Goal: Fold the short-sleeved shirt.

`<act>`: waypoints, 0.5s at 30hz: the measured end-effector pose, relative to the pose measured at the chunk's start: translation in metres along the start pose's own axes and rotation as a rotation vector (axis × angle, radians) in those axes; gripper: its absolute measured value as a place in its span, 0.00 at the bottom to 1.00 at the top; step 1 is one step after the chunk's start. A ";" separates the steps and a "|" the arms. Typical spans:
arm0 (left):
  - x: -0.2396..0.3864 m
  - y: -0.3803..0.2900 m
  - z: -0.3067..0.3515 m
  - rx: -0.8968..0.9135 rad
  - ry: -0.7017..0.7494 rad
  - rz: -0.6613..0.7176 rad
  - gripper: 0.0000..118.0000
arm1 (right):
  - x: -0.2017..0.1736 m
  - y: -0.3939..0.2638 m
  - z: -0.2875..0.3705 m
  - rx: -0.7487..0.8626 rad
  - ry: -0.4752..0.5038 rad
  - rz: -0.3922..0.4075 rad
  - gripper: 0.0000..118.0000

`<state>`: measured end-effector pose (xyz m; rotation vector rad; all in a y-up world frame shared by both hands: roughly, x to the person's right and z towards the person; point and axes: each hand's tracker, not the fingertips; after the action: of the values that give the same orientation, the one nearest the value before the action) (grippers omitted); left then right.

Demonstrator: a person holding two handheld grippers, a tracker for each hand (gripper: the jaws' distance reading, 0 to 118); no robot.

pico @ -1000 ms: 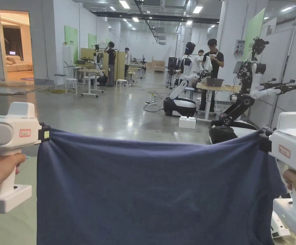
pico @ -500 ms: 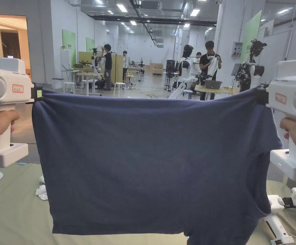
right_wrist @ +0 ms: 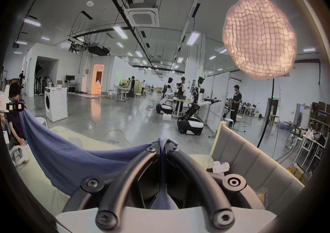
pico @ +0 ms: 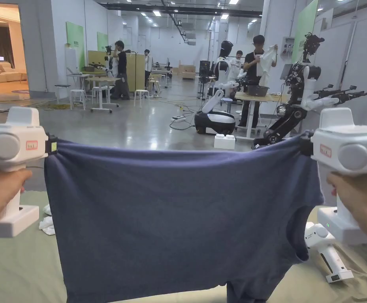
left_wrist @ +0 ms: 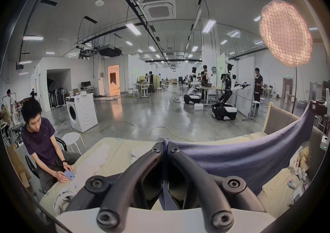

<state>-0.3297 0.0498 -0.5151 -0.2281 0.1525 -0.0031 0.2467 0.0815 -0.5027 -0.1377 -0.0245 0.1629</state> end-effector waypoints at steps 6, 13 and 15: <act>-0.005 -0.075 0.035 -0.041 -0.052 0.033 0.00 | -0.002 -0.066 0.041 -0.075 -0.004 0.002 0.02; -0.013 -0.140 0.110 -0.059 -0.094 0.040 0.00 | 0.006 -0.139 0.115 -0.140 0.008 0.053 0.02; -0.016 -0.156 0.137 -0.068 -0.111 0.049 0.00 | 0.005 -0.157 0.143 -0.164 0.009 0.067 0.02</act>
<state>-0.3231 -0.0707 -0.3462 -0.2917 0.0473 0.0636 0.2719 -0.0518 -0.3397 -0.3031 -0.0247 0.2269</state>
